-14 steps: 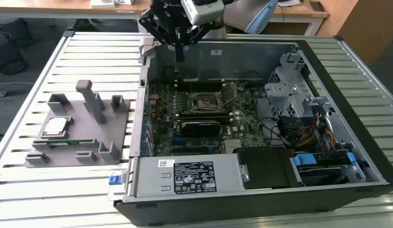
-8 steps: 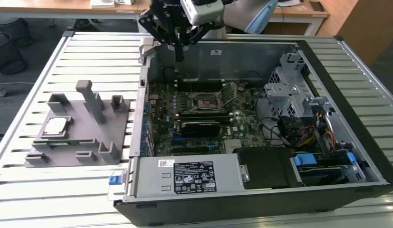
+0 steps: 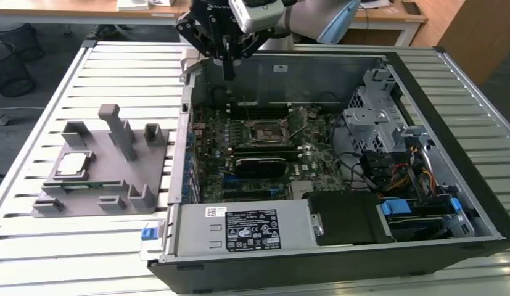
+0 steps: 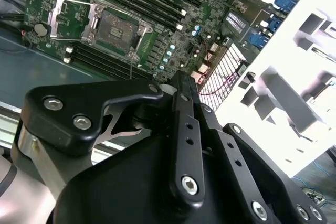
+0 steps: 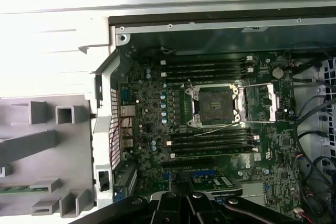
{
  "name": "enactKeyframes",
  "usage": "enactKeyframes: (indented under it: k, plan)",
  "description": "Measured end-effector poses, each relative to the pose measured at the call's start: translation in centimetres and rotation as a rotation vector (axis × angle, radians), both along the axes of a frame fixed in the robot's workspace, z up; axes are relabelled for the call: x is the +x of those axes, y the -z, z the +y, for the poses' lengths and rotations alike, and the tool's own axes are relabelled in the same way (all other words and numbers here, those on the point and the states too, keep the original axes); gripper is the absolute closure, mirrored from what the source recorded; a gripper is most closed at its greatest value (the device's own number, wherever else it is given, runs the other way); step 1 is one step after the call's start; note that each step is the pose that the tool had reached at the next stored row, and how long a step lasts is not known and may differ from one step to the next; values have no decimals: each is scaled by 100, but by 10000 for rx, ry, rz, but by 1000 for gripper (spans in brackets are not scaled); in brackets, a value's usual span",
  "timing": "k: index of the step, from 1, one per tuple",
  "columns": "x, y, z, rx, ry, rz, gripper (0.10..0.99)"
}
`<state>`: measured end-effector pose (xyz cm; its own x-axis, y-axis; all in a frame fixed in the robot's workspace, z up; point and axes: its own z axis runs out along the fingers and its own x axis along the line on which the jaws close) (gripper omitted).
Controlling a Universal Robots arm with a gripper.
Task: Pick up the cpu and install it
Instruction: 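Reach for the cpu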
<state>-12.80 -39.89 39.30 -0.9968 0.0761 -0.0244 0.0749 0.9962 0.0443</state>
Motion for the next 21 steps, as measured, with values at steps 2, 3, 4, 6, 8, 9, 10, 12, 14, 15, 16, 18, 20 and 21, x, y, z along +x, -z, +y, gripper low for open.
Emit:
enactKeyframes:
  k: [2, 3, 4, 6, 8, 9, 10, 12, 14, 15, 16, 18, 20, 21]
  plan:
    - [-7, 1, 0, 1, 2, 0, 980]
    - [-9, 2, 0, 1, 2, -1, 980]
    - [-11, 2, 0, 1, 1, 0, 980]
    - [-14, 4, -1, 0, 1, 0, 980]
    - [-17, 6, 0, 0, 1, 0, 980]
    - [-19, 7, -1, 1, 2, -1, 980]
    - [-23, 8, 0, 1, 3, -1, 980]
    - [-30, 11, 0, 1, 2, -1, 980]
    - [-41, 14, 0, 2, 2, -1, 980]
    - [-46, 15, 0, 1, 2, -1, 980]
    - [-51, 17, 0, 1, 2, -1, 980]
    - [-61, 22, 0, 0, 2, 1, 980]
    - [-72, 27, 0, 1, 2, 1, 980]
    - [-78, 29, 0, 1, 2, 2, 980]
